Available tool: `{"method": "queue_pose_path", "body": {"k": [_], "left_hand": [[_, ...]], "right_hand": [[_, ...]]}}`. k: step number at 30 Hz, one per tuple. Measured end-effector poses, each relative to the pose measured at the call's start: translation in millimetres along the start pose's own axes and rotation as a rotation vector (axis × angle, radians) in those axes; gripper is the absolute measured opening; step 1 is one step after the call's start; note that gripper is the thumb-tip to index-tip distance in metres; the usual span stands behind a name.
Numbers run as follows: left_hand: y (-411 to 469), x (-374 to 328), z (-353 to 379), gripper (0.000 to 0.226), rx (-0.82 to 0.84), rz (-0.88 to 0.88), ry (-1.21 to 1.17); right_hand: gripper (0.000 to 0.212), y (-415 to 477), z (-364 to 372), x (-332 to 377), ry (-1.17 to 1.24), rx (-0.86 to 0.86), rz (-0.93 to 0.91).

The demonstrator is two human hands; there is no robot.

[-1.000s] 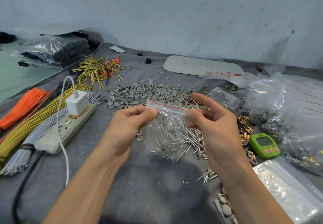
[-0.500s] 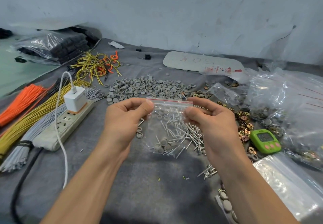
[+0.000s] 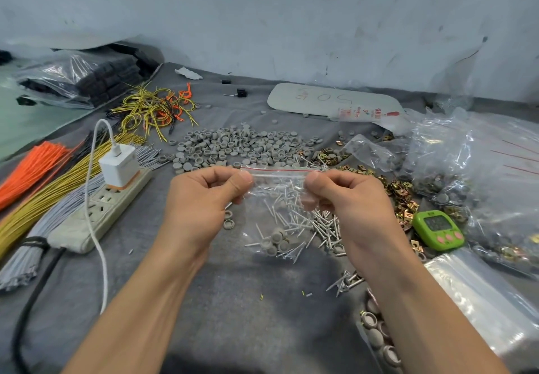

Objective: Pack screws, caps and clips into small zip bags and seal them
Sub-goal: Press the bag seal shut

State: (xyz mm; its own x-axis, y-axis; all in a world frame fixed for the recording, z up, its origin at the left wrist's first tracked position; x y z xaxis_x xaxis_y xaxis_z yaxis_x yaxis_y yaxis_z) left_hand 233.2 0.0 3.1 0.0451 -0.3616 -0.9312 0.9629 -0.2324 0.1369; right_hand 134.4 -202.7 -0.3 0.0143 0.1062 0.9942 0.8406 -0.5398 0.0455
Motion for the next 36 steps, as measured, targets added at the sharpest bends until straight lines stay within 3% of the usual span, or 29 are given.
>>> {"method": "queue_pose_path", "body": {"k": [3,6,8,11,14,19,23,31,36], "left_hand": [[0.0,3.7,3.4,0.012,-0.007,0.005,-0.014],[0.0,5.5,6.3,0.029,-0.009,0.019,0.0],[-0.4,8.6,5.8,0.027,0.0,-0.014,0.022],[-4.7,15.9,13.6,0.01,0.088,-0.101,0.024],[-12.6,13.9,30.0,0.01,0.17,-0.09,0.012],[-14.3,8.5,36.5,0.021,0.112,-0.013,-0.03],[-13.2,11.4,40.4,0.009,0.071,0.005,-0.092],[-10.8,15.8,41.0,0.01,0.072,-0.025,-0.088],[-13.0,14.3,32.5,0.008,0.001,-0.016,-0.088]], "right_hand": [[0.033,-0.2,0.8,-1.1,0.021,0.006,-0.001],[0.037,0.2,4.0,-2.0,0.037,0.016,-0.017],[0.035,0.5,4.0,-0.3,0.011,0.011,-0.046],[0.027,-1.6,11.0,4.1,-0.068,0.038,-0.094],[0.022,-3.2,21.1,4.8,-0.084,0.038,-0.114],[0.019,-3.3,21.8,12.6,-0.085,0.0,-0.173],[0.02,-7.3,23.4,15.1,-0.054,0.012,-0.195],[0.038,-8.3,30.4,12.9,0.012,0.046,-0.177],[0.031,-7.9,19.6,12.6,-0.046,-0.028,-0.18]]}}
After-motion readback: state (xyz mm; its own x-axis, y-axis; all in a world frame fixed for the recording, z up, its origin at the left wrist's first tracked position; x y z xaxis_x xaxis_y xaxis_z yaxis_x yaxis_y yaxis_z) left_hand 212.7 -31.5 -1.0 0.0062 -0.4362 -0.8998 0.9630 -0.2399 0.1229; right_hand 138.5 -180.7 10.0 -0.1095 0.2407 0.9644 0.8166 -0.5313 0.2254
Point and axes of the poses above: each hand's wrist, its own y-axis towards the middle knuckle, its own z-axis out of the palm, x = y × z, the point moved 10 cm from there along y, towards the middle knuckle, and after that the axes turned 15 degrees about -y, right-handed, at the moved point
